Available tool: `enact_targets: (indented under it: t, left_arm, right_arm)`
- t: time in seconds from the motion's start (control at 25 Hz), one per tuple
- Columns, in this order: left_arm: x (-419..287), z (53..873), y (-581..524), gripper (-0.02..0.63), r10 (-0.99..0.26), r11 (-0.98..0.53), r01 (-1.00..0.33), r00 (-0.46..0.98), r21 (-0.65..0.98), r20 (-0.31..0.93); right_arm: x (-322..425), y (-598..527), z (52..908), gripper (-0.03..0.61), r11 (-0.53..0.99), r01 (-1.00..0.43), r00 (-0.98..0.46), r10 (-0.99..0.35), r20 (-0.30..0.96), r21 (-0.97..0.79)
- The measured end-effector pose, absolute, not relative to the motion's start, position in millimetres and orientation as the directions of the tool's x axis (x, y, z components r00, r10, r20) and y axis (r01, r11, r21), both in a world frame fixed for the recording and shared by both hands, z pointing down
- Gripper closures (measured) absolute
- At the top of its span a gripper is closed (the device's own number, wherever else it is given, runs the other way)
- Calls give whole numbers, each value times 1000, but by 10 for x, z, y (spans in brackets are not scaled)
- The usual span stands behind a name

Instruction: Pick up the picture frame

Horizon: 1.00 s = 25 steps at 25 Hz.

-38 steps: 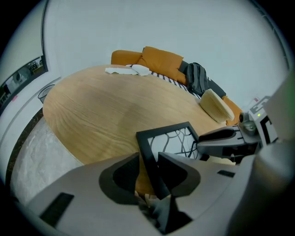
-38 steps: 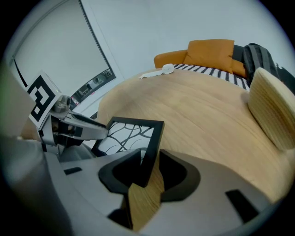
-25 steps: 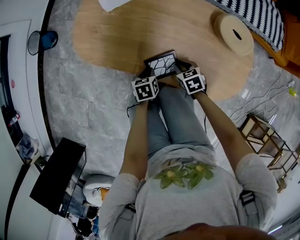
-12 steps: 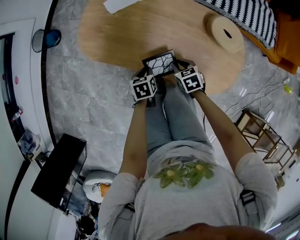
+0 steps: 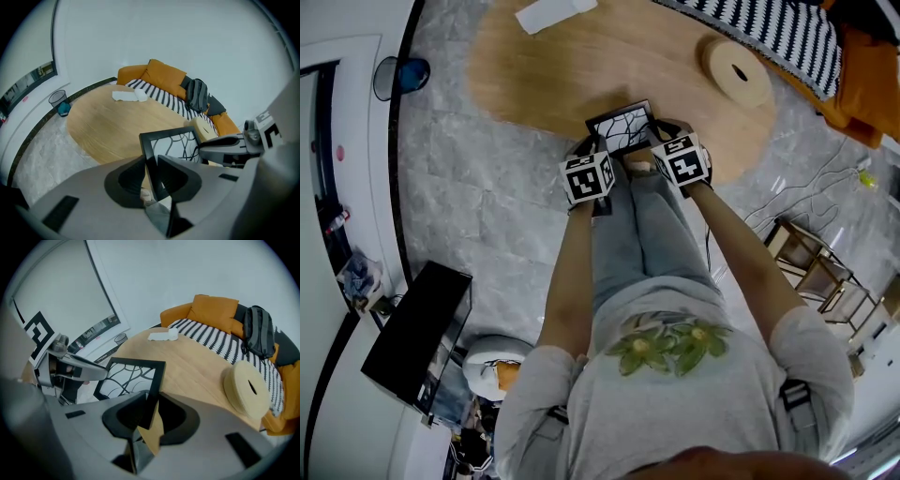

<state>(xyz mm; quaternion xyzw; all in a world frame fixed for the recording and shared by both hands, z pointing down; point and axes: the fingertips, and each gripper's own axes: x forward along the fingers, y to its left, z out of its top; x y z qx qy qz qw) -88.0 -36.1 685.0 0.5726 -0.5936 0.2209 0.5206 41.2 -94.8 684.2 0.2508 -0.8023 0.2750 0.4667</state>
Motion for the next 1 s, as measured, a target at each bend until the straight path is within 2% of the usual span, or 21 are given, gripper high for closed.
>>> enact_targets:
  t: [0.4, 1.0]
  left_arm:
    - [-925, 6389, -389, 523, -484, 249, -906, 189, 342, 854]
    - [-902, 5431, -523, 520, -569, 160, -932, 182, 324, 802]
  right_arm:
    - [372, -988, 6394, 491, 720, -664, -462, -183, 868, -201]
    - [410, -1085, 5429, 494, 697, -694, -505, -292, 812, -181]
